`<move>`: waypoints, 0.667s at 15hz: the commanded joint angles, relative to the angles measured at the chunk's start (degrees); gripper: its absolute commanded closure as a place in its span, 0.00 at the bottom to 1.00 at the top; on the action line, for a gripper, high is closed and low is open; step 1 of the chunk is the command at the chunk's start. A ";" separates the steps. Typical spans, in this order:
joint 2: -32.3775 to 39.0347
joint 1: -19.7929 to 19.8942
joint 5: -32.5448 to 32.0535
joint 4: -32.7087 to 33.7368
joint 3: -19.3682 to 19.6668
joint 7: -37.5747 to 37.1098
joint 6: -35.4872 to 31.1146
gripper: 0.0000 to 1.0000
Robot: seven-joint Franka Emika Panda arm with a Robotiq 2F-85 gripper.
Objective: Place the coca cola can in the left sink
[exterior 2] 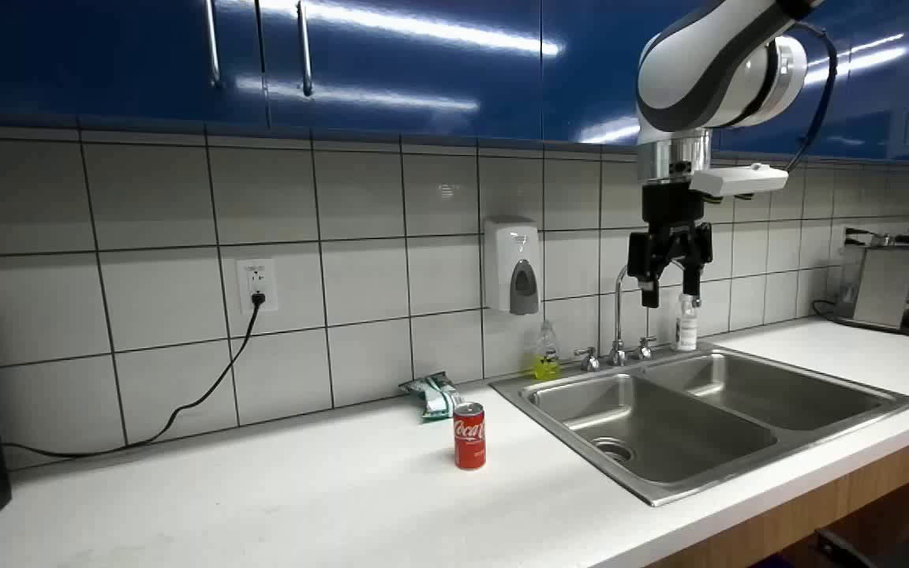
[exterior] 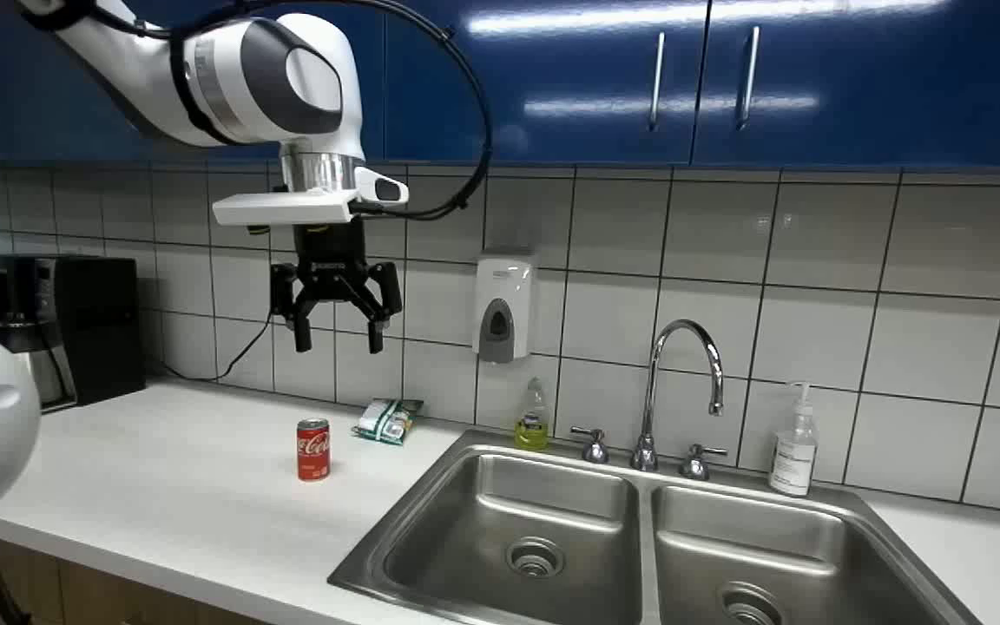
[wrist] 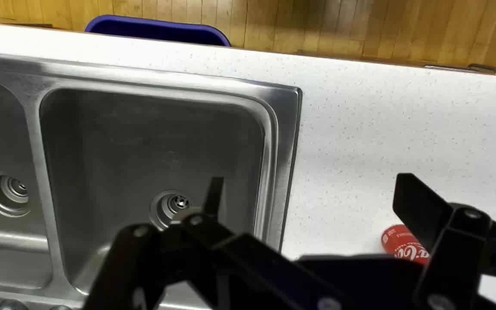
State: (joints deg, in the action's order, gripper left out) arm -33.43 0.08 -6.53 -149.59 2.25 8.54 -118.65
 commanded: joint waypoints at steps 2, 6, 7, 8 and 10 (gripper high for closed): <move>0.01 -0.03 0.01 0.10 0.00 -0.01 0.14 0.00; 0.99 -0.18 0.10 0.61 -0.22 -0.31 -0.34 0.00; 1.61 -0.50 0.30 0.93 -0.35 -0.19 -0.67 0.00; 2.28 -0.75 0.44 1.29 -0.75 -0.59 -0.89 0.00; 3.50 -1.99 0.85 1.86 -2.11 -1.29 -1.49 0.00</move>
State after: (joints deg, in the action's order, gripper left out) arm -32.55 -0.43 -6.38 -149.47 1.93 8.52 -119.16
